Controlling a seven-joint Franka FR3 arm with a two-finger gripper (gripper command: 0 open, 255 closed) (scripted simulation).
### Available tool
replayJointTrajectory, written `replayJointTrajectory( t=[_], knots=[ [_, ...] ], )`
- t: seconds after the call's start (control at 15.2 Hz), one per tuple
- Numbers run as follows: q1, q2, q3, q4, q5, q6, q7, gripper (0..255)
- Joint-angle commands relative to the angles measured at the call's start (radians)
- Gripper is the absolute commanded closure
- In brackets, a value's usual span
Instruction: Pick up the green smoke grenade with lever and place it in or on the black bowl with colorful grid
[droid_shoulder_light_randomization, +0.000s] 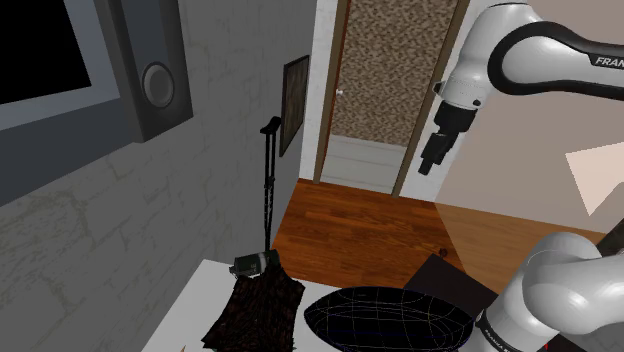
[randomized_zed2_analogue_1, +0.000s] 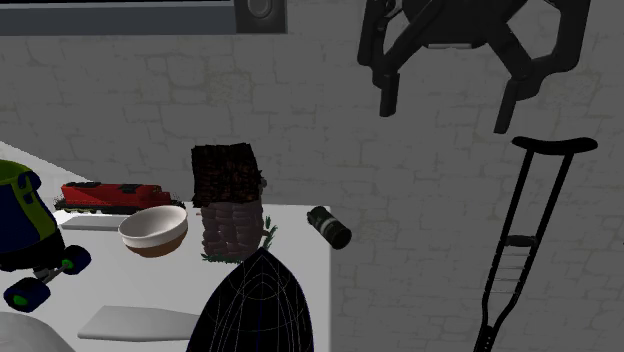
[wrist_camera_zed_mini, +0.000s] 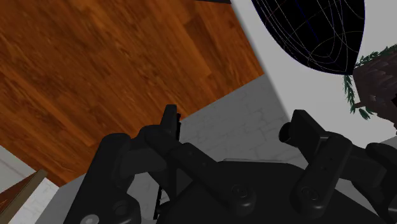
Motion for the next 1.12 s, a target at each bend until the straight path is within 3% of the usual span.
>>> replayJointTrajectory(
  t=[0.0, 0.53, 1.06],
  knots=[
    [0.000, 0.000, 0.000, 0.000, 0.000, 0.000, 0.000, 0],
    [0.077, 0.255, -0.021, 0.004, 0.025, 0.235, -0.166, 0],
    [0.150, 0.539, -0.022, 0.087, 0.069, 0.416, -0.335, 0]
  ],
)
